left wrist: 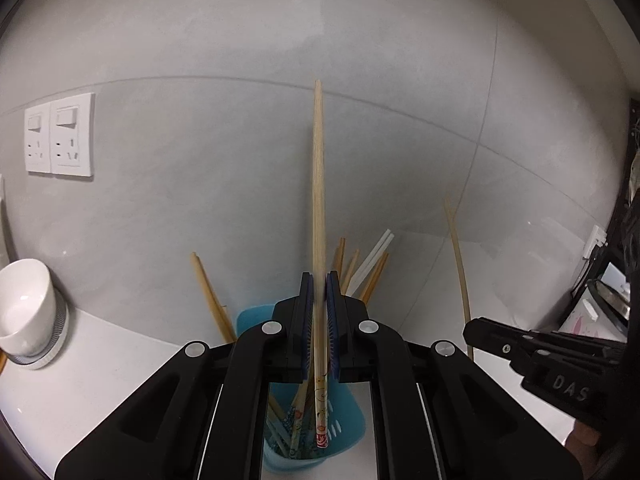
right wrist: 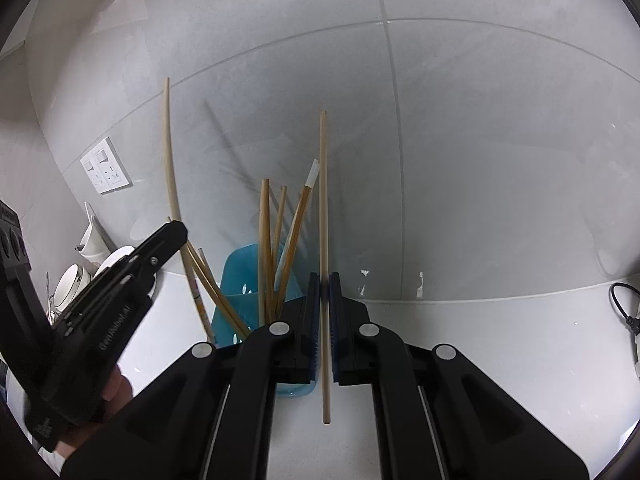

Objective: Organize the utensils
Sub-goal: 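Lift both chopsticks and carry them above the blue holder, then open the left tool to drop its chopstick into the holder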

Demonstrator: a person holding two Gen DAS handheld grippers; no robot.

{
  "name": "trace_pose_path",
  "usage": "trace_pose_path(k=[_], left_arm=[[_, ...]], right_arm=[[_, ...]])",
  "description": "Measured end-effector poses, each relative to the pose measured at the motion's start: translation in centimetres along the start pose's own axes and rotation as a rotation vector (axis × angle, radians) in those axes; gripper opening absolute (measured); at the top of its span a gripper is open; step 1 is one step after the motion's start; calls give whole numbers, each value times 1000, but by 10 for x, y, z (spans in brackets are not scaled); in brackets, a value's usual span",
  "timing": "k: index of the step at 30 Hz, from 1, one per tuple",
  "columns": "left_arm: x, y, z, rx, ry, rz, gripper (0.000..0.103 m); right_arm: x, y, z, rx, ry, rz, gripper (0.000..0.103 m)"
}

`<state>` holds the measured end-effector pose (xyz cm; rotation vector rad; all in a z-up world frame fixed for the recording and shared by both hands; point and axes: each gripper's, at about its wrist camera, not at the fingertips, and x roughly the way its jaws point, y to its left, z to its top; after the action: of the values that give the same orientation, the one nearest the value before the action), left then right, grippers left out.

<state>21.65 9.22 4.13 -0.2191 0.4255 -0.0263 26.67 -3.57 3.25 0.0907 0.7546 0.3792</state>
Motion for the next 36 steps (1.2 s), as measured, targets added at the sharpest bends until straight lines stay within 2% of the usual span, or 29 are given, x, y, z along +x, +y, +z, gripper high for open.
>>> trace_pose_path(k=[14,22,23,26,28,30,34,36], left_arm=[[26,-2,-24,24,49,-3,6],[21,-8,-20,62,88,34,10],[20,-8,-20,67,96,43,14],[12,-8,-17,69,128,77,42],[3,-6,-16,72,142,97,48],[-5,-3,-15,72,174,135,69],[-20,6,-17,62,215,166,81],[-27,11,-16,54,238,176,91]], right_arm=[[17,-5,-4,15,28,3,3],[20,-5,-6,13,34,16,3],[20,-5,-6,10,33,17,3],[20,-3,-5,7,29,26,3],[19,-1,-5,5,23,32,3],[19,1,-4,5,12,46,4],[16,8,-2,-1,-14,86,4],[16,13,-1,-6,-30,105,4]])
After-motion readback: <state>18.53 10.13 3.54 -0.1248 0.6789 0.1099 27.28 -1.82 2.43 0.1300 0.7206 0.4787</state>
